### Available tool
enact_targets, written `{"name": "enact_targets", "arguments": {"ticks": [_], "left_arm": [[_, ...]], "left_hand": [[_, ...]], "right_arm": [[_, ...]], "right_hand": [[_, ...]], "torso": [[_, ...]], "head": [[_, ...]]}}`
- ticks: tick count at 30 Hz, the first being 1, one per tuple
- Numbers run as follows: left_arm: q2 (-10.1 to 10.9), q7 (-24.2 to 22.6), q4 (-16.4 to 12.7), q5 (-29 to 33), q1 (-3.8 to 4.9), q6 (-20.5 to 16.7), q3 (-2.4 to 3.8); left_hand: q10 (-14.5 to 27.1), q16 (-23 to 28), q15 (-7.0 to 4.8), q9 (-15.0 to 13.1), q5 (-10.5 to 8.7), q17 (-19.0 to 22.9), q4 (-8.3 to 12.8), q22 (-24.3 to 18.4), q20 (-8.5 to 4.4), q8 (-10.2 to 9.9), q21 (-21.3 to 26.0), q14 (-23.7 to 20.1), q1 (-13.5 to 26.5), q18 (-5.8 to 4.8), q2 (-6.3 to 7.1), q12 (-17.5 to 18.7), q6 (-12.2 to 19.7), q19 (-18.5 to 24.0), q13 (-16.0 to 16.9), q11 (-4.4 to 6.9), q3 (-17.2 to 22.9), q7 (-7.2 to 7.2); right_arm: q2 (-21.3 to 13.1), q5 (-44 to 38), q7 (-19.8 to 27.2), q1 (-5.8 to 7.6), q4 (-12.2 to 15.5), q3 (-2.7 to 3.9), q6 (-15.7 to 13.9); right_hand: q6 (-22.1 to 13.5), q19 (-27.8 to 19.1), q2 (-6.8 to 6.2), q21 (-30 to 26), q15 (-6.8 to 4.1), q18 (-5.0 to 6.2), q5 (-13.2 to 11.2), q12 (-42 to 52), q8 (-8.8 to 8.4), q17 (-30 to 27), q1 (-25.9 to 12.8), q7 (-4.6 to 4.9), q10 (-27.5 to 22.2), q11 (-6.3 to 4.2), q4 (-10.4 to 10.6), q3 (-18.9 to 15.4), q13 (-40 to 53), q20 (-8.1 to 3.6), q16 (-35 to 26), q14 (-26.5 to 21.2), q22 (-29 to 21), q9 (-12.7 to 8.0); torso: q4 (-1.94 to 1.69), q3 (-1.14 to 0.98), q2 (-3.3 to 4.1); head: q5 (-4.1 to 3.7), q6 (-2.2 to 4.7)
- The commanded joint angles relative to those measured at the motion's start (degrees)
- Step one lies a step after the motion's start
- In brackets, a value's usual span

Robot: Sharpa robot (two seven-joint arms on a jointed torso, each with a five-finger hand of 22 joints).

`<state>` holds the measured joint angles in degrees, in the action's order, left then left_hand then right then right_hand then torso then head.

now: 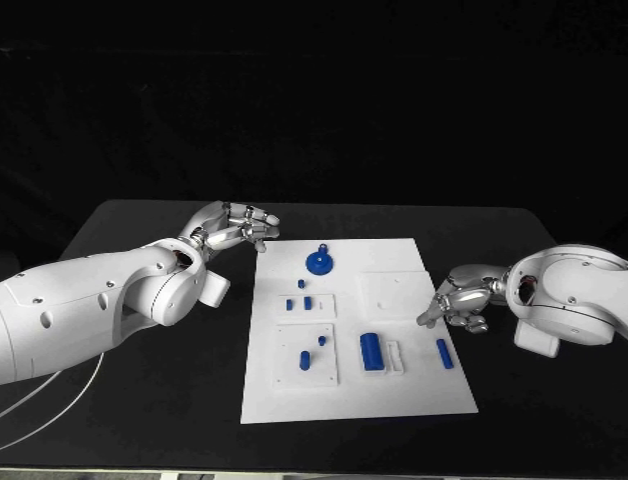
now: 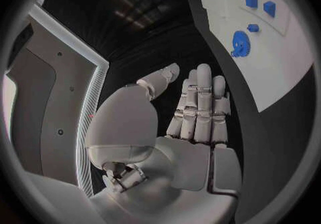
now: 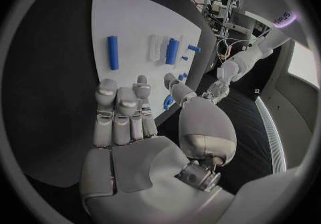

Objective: Assemble the parts on the task board

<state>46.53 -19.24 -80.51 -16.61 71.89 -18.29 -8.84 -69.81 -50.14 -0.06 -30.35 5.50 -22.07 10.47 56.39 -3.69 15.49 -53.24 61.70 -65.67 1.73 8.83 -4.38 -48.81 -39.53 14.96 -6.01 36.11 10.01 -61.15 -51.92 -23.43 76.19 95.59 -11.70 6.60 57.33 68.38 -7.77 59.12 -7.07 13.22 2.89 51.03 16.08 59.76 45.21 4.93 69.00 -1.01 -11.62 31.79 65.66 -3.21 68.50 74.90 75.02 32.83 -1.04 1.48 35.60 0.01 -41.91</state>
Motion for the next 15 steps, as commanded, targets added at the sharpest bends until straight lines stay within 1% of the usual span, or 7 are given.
{"name": "enact_targets", "arguments": {"ticks": [1,4,7,8,10,14,15], "left_arm": [[-0.1,-0.4,-0.1,0.3,0.04,0.6,0.04],[-0.2,-0.4,-0.1,0.3,0.04,0.7,0.04],[-0.3,-0.4,-0.2,0.3,0.03,0.7,0.04],[-0.3,-0.4,-0.2,0.3,0.03,0.7,0.04],[-0.3,-0.4,-0.3,0.3,0.03,0.7,0.04],[-0.2,-0.4,-0.3,0.3,0.03,0.7,0.04],[-0.2,-0.4,-0.3,0.3,0.03,0.7,0.04]], "left_hand": [[0.5,0.3,0.03,0.1,-0.34,-0.1,-0.3,0.1,-1.95,0.2,0.2,0.0,0.4,-0.16,0.12,0.3,0.2,0.1,0.1,0.04,0.0,-0.13],[0.5,0.3,0.03,0.1,-0.35,-0.1,-0.3,0.1,-1.95,0.2,0.2,0.0,0.4,-0.16,0.13,0.3,0.2,0.1,0.1,0.04,0.0,-0.13],[0.5,0.3,0.03,0.1,-0.35,-0.1,-0.3,0.1,-1.95,0.2,0.2,0.0,0.4,-0.16,0.15,0.3,0.2,0.1,0.1,0.04,-0.1,-0.14],[0.5,0.3,0.03,0.1,-0.35,-0.1,-0.3,0.1,-1.95,0.2,0.2,0.0,0.4,-0.16,0.15,0.3,0.2,0.1,0.1,0.03,-0.1,-0.14],[0.5,0.3,0.03,0.1,-0.36,-0.1,-0.3,0.1,-1.95,0.2,0.3,0.0,0.5,-0.16,0.16,0.3,0.2,0.1,0.1,0.03,-0.1,-0.13],[0.5,0.3,0.03,0.1,-0.37,-0.1,-0.3,0.1,-1.94,0.2,0.3,0.0,0.5,-0.17,0.16,0.3,0.2,0.2,0.1,0.03,-0.1,-0.14],[0.5,0.3,0.03,0.1,-0.37,-0.1,-0.3,0.1,-1.94,0.2,0.3,0.0,0.5,-0.17,0.16,0.3,0.2,0.2,0.1,0.03,-0.1,-0.14]], "right_arm": [[-0.9,-3.5,-2.0,0.07,0.7,-0.06,4.1],[-1.6,-3.8,-4.1,0.07,0.7,-0.08,7.2],[-2.1,-6.2,-5.5,0.07,0.7,-0.14,8.5],[-2.3,-7.1,-5.9,0.07,0.6,-0.21,8.6],[-2.5,-8.5,-6.7,0.07,0.7,-0.40,8.3],[-2.4,-9.9,-8.0,0.04,0.9,-1.37,7.7],[-2.3,-10.8,-8.2,0.03,1.0,-1.41,7.4]], "right_hand": [[-0.6,-0.2,0.22,-0.2,-0.05,1.78,0.1,0.2,-0.08,0.0,0.9,0.51,-0.4,0.00,-0.5,-0.1,-0.1,-0.16,-0.1,0.2,0.3,0.1],[-0.5,-0.2,0.51,-0.2,-0.07,1.78,0.0,0.2,-0.02,0.0,1.3,0.47,-0.4,-0.03,-0.6,0.0,-0.1,-0.10,-0.2,0.2,0.3,0.2],[0.5,-0.1,0.89,-0.2,-0.23,1.78,0.0,0.3,0.62,0.0,1.8,0.22,-0.2,-0.25,-0.5,0.2,-0.1,-0.02,-0.1,0.3,0.3,0.7],[0.8,0.0,0.75,-0.2,-0.35,1.78,-0.1,0.4,0.86,0.1,2.1,0.09,0.0,-0.39,-0.4,0.5,-0.1,0.01,-0.1,0.3,0.3,0.9],[1.1,0.1,0.01,-0.2,-0.51,1.78,-0.1,0.6,1.17,0.1,2.5,-0.10,0.2,-0.56,0.7,1.6,0.0,0.11,-0.1,0.4,0.3,1.5],[1.2,0.3,-0.39,-0.2,-0.59,1.78,-0.1,0.8,1.42,0.2,2.7,-0.21,0.4,-0.66,1.5,2.3,0.1,0.20,0.0,0.4,0.3,2.1],[1.2,0.3,-0.44,-0.2,-0.59,1.78,-0.1,0.8,1.43,0.3,2.7,-0.21,0.4,-0.67,1.6,2.3,0.1,0.21,0.0,0.4,0.3,2.1]], "torso": [[0.05,-0.03,0.00],[0.10,-0.04,-0.02],[0.12,0.01,-0.02],[0.12,0.02,-0.02],[0.06,0.03,0.00],[-0.02,0.01,0.06],[-0.03,-0.01,0.08]], "head": [[-0.35,0.10],[-0.62,0.20],[-0.93,0.34],[-0.93,0.34],[-1.22,0.36],[-1.50,0.38],[-1.53,0.38]]}}
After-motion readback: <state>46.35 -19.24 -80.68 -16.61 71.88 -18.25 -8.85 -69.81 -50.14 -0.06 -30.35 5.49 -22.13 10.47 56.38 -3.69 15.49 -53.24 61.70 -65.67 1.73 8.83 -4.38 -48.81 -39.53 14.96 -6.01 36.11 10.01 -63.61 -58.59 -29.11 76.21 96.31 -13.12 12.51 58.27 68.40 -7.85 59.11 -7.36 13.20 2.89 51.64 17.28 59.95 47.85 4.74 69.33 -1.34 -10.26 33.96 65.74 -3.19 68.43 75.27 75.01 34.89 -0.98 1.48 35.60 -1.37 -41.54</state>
